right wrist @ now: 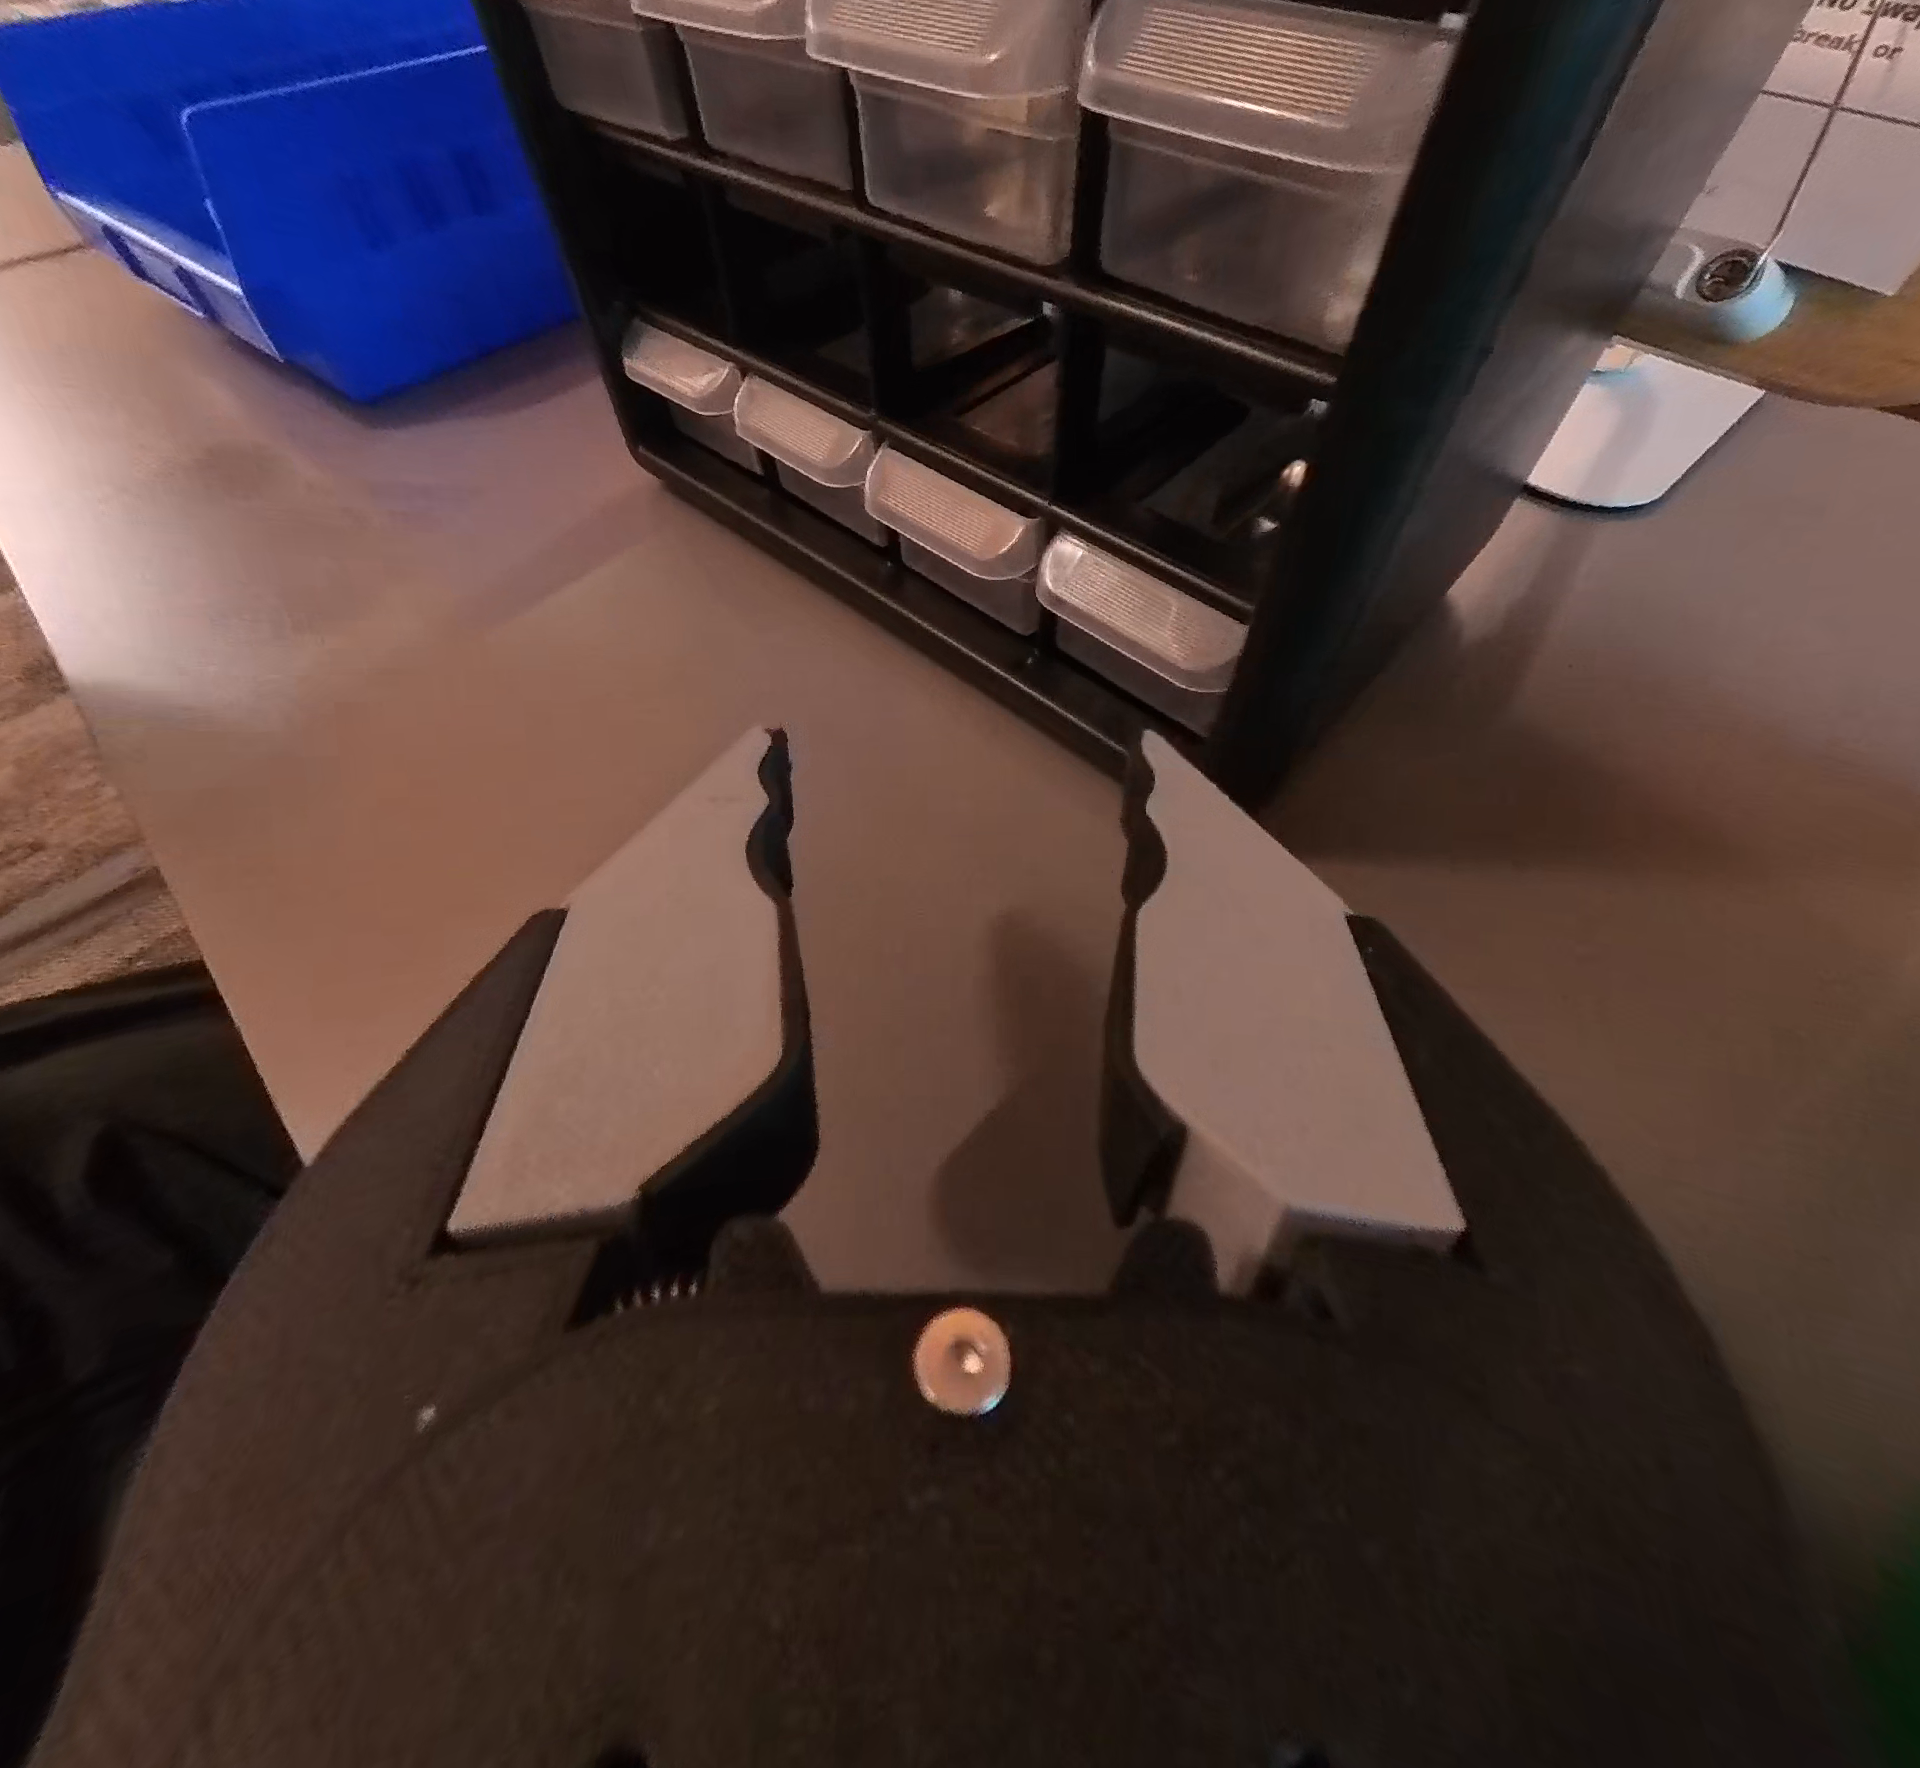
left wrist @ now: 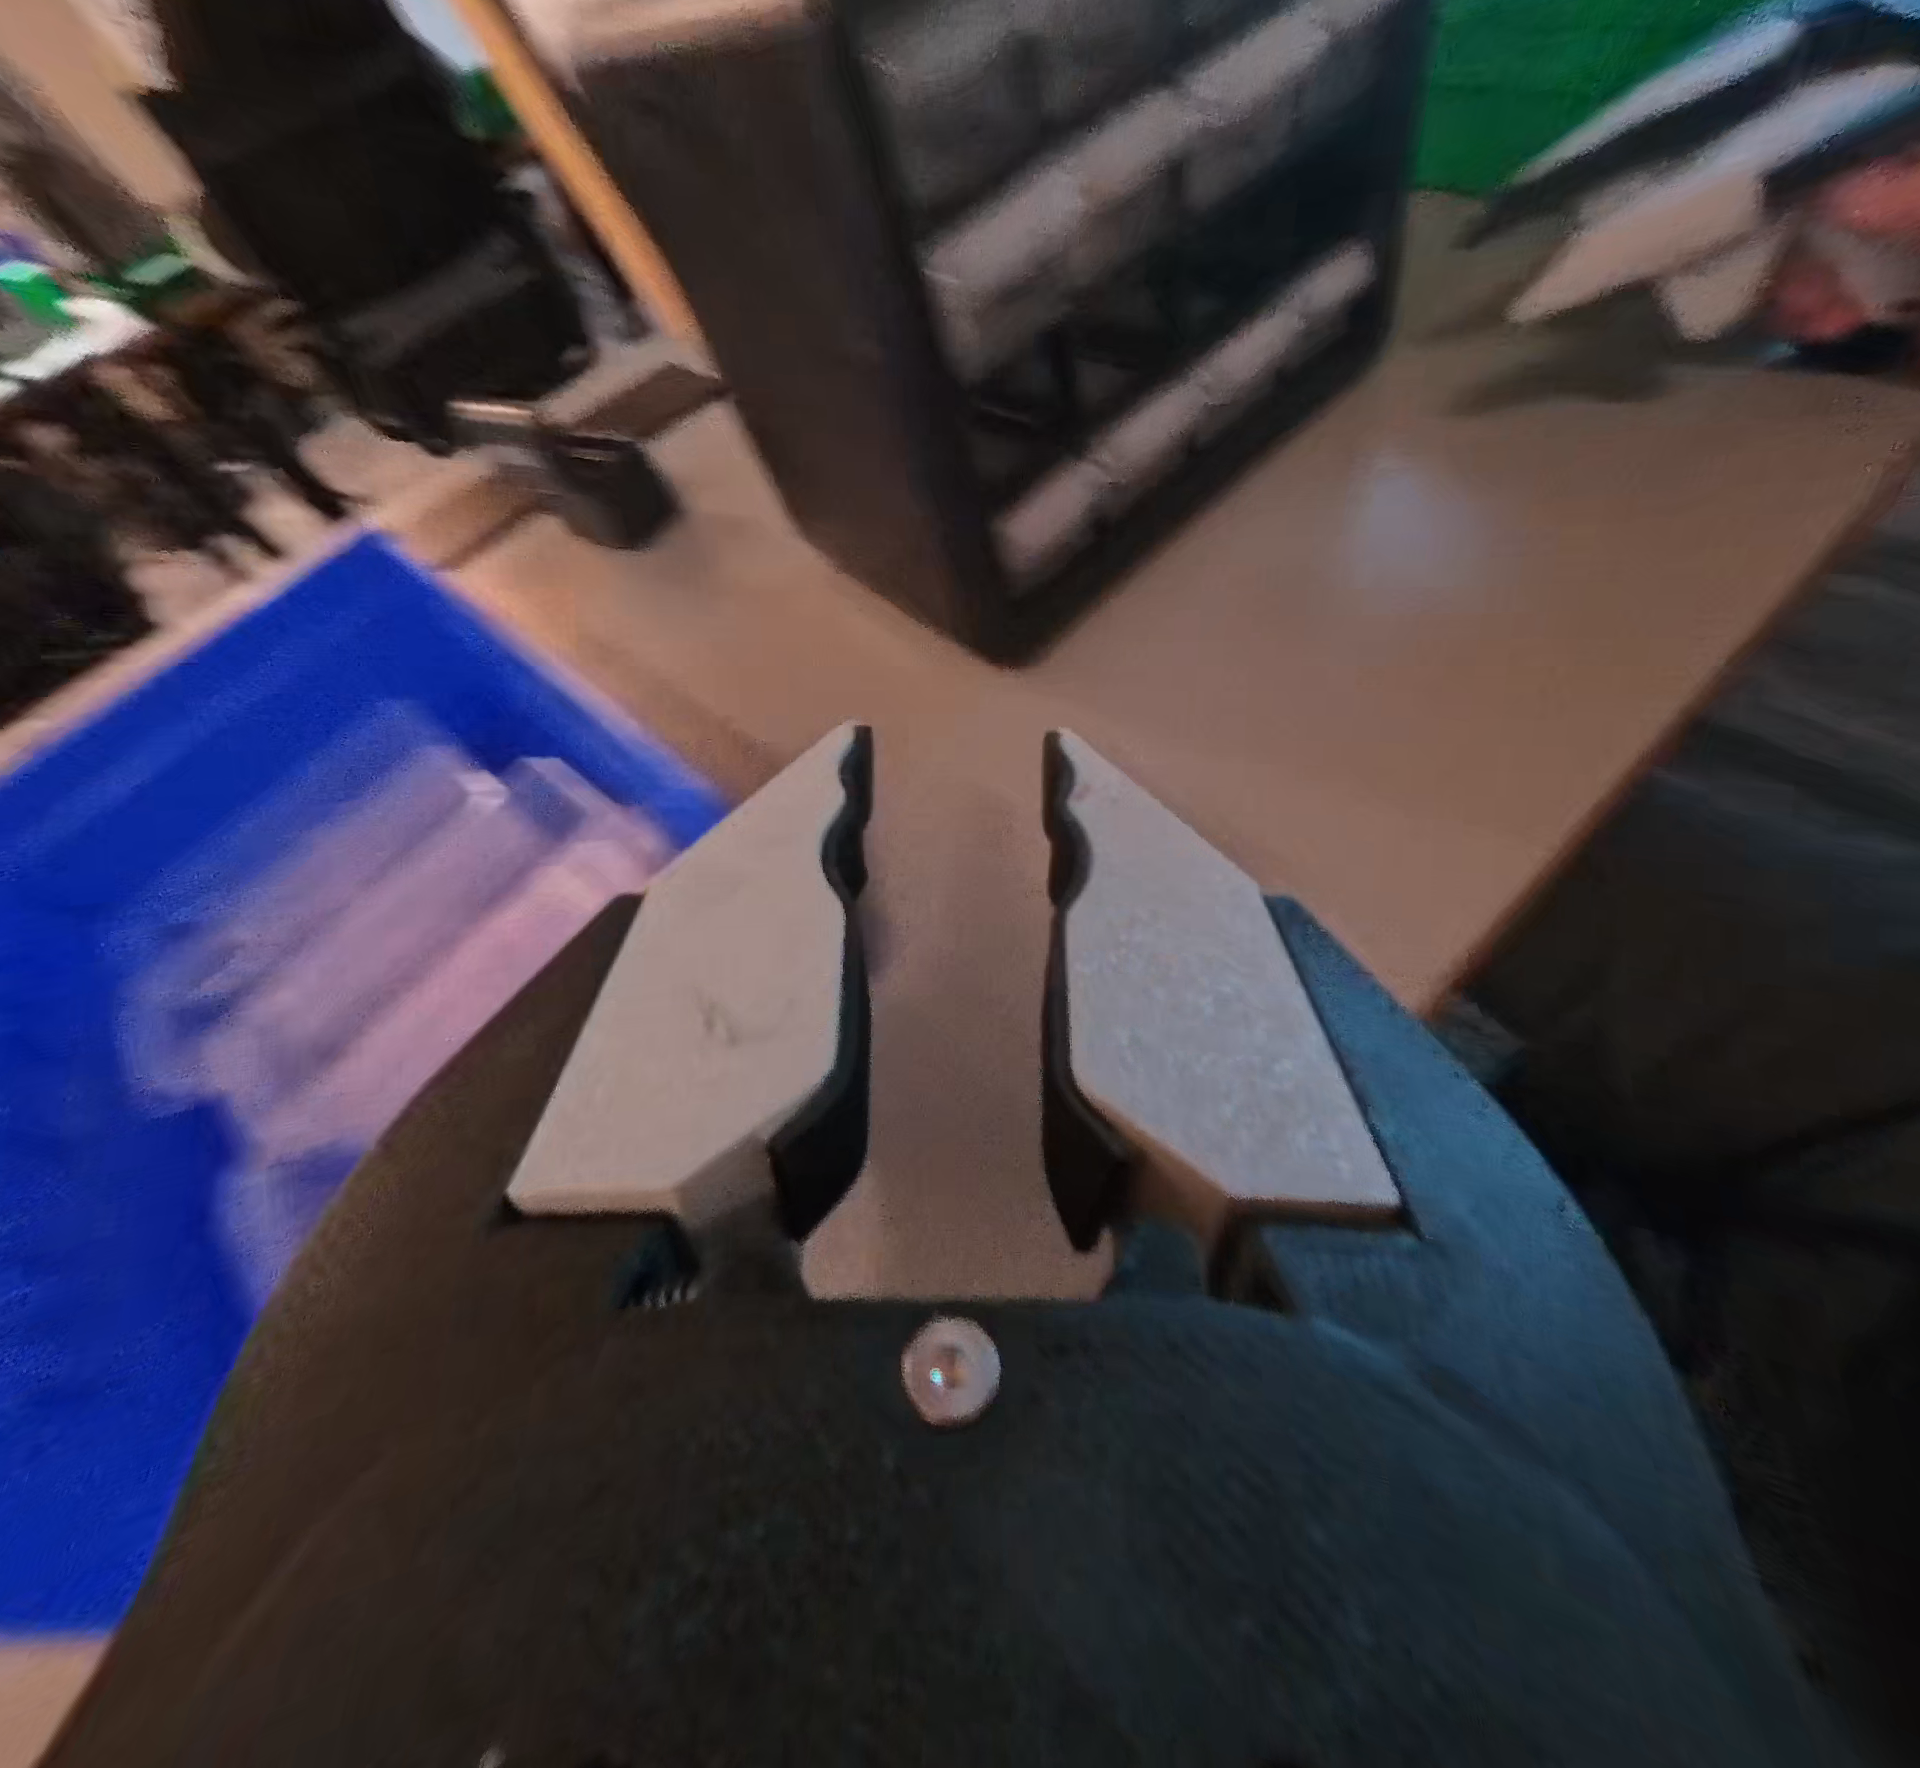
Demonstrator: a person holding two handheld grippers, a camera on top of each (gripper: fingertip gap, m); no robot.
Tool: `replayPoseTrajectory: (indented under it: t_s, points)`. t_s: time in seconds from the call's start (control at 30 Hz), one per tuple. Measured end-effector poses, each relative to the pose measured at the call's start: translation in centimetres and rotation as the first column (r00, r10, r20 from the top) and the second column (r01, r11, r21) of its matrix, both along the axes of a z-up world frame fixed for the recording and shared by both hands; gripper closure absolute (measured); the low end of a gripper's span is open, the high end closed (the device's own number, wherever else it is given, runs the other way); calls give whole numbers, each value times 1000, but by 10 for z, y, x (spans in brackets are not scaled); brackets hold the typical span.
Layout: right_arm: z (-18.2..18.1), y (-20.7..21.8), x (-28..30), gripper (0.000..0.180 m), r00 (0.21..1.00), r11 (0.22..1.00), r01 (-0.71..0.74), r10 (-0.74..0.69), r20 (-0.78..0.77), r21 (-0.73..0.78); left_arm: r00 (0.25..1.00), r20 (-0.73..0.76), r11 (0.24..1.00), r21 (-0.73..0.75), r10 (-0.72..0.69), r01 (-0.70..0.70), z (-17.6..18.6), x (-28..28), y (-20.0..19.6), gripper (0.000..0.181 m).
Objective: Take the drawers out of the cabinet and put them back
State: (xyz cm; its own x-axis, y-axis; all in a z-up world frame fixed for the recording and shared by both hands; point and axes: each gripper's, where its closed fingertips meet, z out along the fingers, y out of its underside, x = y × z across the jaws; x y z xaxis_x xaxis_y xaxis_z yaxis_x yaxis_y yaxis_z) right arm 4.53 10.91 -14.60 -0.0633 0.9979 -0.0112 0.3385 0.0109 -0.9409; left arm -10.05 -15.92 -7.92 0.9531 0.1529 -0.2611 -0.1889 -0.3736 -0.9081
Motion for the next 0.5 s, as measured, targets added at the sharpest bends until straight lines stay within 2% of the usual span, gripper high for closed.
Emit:
replayPoseTrajectory:
  t_s: [0.07,0.17,0.3,0.47,0.5]
  points:
    - [-1,0,0,119,1000,1000,-1,1,4,-9,992,-75,991,-73,105,-111,19,-48,-18,151]
    - [1,1,0,119,1000,1000,-5,5,-4,-25,969,-143,924,-299,203,-237,1,-119,-34,146]
    - [2,0,1,119,1000,999,-11,11,-11,-37,985,-85,809,-561,151,-173,-43,-157,-41,146]
    - [2,0,1,120,1000,1000,-2,2,-10,-20,996,-35,640,-764,82,-80,-98,-164,-60,144]
    - [2,1,1,120,1000,1000,0,-1,-10,-19,993,-60,604,-790,97,-107,-107,-169,-65,165]
